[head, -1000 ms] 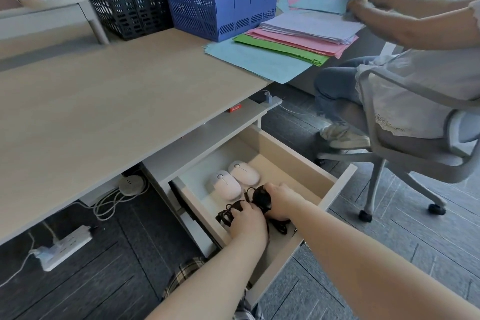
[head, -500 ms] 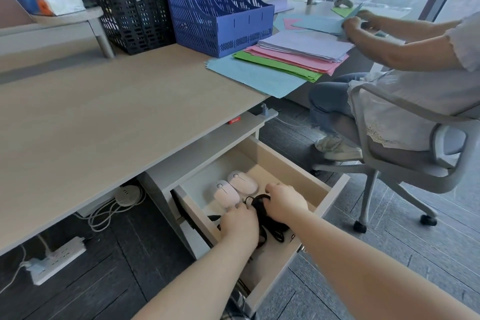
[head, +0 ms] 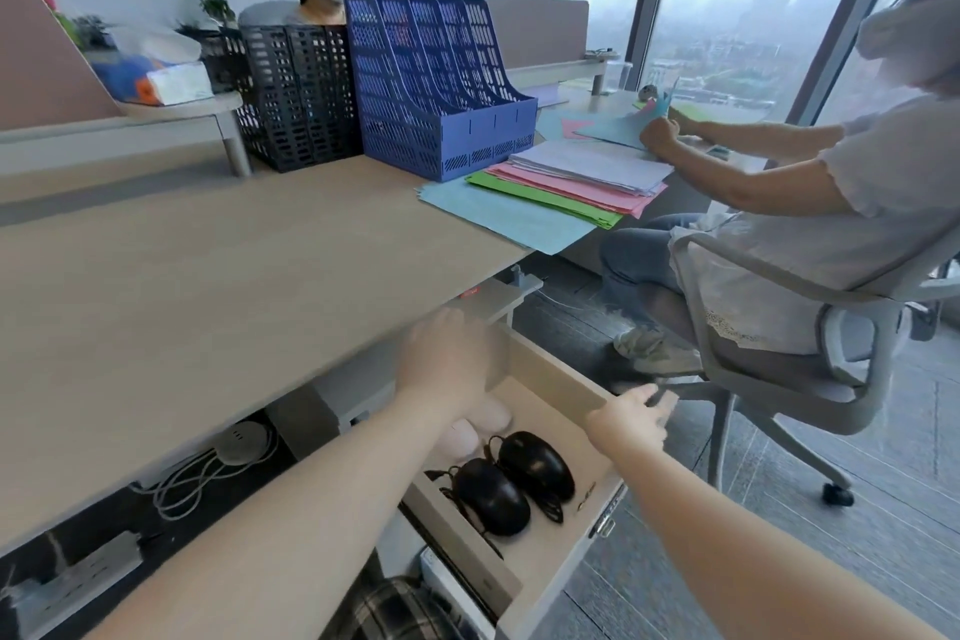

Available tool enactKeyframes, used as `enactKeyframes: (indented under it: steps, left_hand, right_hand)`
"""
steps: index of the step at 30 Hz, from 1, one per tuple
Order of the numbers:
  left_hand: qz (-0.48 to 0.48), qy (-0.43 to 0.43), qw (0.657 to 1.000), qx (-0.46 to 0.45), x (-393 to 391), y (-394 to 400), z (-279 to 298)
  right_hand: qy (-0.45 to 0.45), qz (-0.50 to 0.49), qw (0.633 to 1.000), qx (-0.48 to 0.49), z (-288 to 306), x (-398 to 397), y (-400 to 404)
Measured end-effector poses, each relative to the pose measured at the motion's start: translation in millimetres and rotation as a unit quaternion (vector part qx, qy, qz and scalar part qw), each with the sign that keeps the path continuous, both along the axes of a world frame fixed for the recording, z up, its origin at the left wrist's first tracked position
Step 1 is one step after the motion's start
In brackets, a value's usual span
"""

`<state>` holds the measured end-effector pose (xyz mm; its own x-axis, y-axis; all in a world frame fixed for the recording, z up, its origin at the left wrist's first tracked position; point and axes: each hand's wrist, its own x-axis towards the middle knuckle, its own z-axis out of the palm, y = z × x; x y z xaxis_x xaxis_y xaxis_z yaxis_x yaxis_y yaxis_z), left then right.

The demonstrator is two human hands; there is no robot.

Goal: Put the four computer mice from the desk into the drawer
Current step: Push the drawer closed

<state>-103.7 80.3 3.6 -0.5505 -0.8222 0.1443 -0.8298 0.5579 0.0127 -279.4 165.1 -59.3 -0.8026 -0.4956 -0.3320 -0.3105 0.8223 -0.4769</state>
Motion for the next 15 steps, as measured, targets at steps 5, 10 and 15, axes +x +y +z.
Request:
enactKeyframes:
  steps: [5, 10, 15]
  left_hand:
    - [0.034, 0.016, 0.999, -0.031, 23.7, -28.8, 22.4]
    - [0.068, 0.017, 0.997, -0.023, 39.0, -59.9, 31.0]
    - [0.107, 0.024, 0.993, 0.032, 47.4, -89.6, 22.2]
  right_hand:
    - [-0.011, -0.005, 1.000, -0.010, 2.8, 5.1, -11.9]
    - [-0.045, -0.014, 0.998, -0.046, 5.7, 13.9, -40.6]
    - [-0.095, -0.019, 0.990, -0.099, -1.4, 22.1, -75.5]
